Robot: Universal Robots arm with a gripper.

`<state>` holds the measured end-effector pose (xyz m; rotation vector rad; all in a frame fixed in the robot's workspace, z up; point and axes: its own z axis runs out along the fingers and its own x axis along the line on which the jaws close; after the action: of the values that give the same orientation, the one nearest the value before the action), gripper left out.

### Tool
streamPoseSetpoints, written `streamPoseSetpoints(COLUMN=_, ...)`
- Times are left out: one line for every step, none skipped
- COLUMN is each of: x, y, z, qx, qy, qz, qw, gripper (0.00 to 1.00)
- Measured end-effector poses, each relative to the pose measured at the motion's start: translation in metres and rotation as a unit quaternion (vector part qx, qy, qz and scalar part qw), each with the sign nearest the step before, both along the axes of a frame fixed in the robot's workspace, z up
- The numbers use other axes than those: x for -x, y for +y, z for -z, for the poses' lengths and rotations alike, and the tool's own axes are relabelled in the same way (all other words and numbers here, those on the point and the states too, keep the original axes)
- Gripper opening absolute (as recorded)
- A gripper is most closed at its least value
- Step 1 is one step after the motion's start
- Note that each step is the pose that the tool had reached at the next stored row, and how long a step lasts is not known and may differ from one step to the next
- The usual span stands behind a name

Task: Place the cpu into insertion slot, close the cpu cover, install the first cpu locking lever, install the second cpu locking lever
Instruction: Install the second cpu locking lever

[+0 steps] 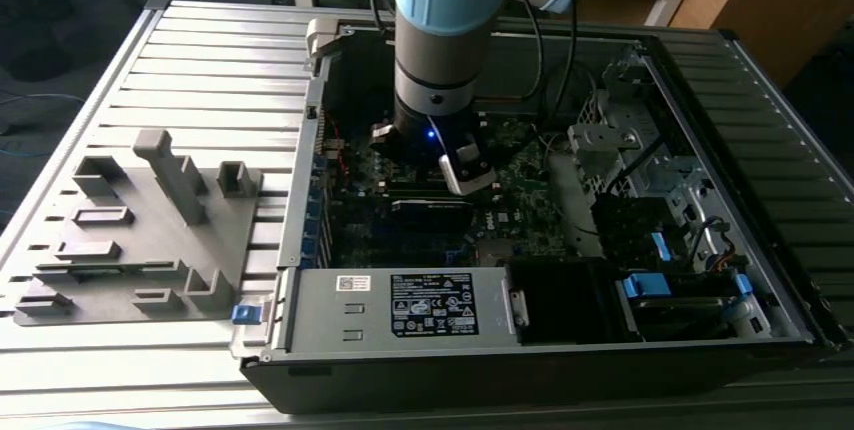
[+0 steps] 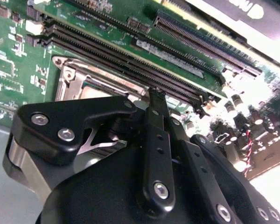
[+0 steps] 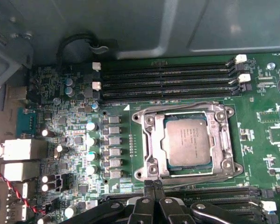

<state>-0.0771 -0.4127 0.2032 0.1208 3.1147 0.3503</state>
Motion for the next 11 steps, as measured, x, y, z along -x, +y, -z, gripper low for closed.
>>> streamPoseSetpoints(x=0.0000, y=-0.0004, z=0.0001, qx=-0.0038, qy=0.0000, qz=0.000, qw=0.99999, gripper=0.11)
streamPoseSetpoints(x=0.0000, y=-0.0008, z=0.0003, qx=-0.0060, qy=0.0000, qz=0.000, qw=0.99998, gripper=0.11)
streamPoseSetpoints(x=0.0000, y=-0.0012, z=0.0005, qx=-0.0077, qy=0.0000, qz=0.000, qw=0.99997, gripper=0.11)
streamPoseSetpoints(x=0.0001, y=-0.0017, z=0.0008, qx=-0.0090, qy=0.0000, qz=0.000, qw=0.99996, gripper=0.11)
streamPoseSetpoints(x=0.0001, y=-0.0023, z=0.0012, qx=-0.0102, qy=0.0000, qz=0.000, qw=0.99995, gripper=0.11)
streamPoseSetpoints(x=0.0002, y=-0.0029, z=0.0016, qx=-0.0114, qy=0.0000, qz=0.000, qw=0.99994, gripper=0.11)
streamPoseSetpoints(x=0.0002, y=-0.0034, z=0.0021, qx=-0.0124, qy=0.0000, qz=0.000, qw=0.99992, gripper=0.11)
streamPoseSetpoints(x=0.0002, y=-0.0041, z=0.0026, qx=-0.0135, qy=0.0000, qz=0.000, qw=0.99991, gripper=0.11)
streamPoseSetpoints(x=0.0002, y=-0.0048, z=0.0032, qx=-0.0147, qy=0.0000, qz=0.000, qw=0.99989, gripper=0.11)
streamPoseSetpoints(x=0.0003, y=-0.0054, z=0.0037, qx=-0.0160, qy=0.0000, qz=0.000, qw=0.99987, gripper=0.11)
streamPoseSetpoints(x=0.0004, y=-0.0060, z=0.0043, qx=-0.0174, qy=0.0000, qz=0.000, qw=0.99985, gripper=0.11)
